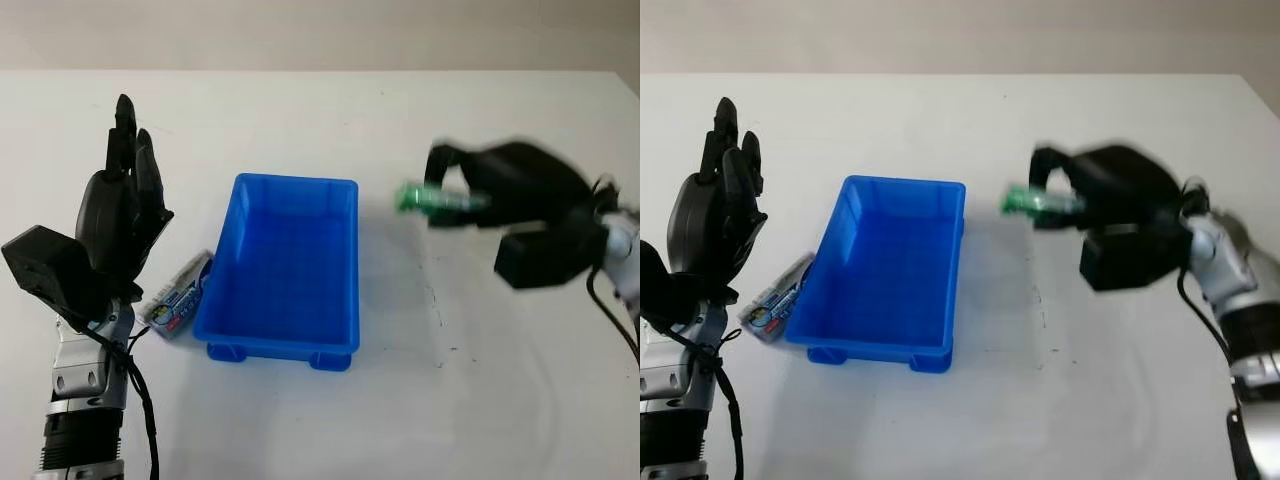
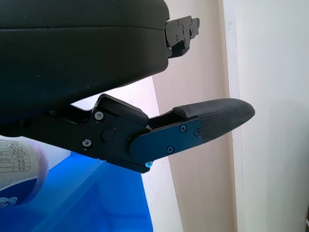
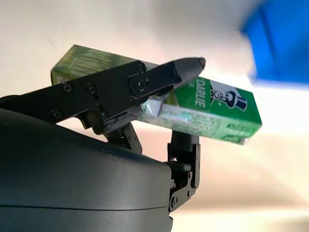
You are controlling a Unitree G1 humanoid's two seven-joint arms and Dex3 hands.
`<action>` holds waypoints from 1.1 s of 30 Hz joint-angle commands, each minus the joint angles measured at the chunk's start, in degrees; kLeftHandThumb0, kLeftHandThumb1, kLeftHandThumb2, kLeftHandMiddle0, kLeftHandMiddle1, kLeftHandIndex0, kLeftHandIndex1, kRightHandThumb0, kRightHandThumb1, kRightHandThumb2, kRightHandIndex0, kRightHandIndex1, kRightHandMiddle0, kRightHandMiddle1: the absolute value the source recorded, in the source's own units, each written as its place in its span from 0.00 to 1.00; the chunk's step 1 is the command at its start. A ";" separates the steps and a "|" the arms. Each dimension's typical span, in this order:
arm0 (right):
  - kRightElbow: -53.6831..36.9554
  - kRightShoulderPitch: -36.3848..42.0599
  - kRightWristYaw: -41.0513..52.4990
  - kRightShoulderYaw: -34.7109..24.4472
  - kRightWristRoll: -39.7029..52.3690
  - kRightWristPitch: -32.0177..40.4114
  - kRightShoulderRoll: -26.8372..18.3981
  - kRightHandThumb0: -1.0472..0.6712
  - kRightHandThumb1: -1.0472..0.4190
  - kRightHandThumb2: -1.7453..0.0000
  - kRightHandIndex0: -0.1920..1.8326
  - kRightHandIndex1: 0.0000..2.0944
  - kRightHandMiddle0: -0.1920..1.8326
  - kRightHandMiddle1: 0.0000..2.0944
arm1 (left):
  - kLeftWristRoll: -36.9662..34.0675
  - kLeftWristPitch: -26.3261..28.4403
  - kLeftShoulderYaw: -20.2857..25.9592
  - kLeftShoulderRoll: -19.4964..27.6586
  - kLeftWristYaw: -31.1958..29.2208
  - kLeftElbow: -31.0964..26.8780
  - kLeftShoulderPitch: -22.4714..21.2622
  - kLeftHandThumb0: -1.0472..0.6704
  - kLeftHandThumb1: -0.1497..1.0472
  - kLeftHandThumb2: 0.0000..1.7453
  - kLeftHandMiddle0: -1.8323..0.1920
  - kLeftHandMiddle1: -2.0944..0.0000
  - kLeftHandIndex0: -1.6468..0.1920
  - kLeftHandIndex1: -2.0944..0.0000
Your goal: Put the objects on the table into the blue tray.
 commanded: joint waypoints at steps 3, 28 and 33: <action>-0.13 -5.81 -0.14 -1.43 2.13 -0.55 2.06 0.55 0.12 0.98 0.50 1.00 0.45 1.00 | 0.23 0.26 0.08 0.16 0.43 -0.98 0.44 0.11 1.00 0.42 1.00 1.00 1.00 1.00; 11.61 -16.75 -6.46 10.37 -8.26 -16.48 15.37 0.49 0.05 0.96 0.50 1.00 0.43 1.00 | 0.24 0.11 -0.33 -0.28 1.09 -1.11 0.18 0.11 1.00 0.42 1.00 1.00 1.00 1.00; 13.59 -16.67 -7.61 11.82 -8.82 -19.62 16.80 0.48 0.05 0.96 0.49 1.00 0.40 1.00 | 0.63 0.15 -0.69 -0.46 1.38 -1.17 0.23 0.11 1.00 0.42 1.00 1.00 1.00 1.00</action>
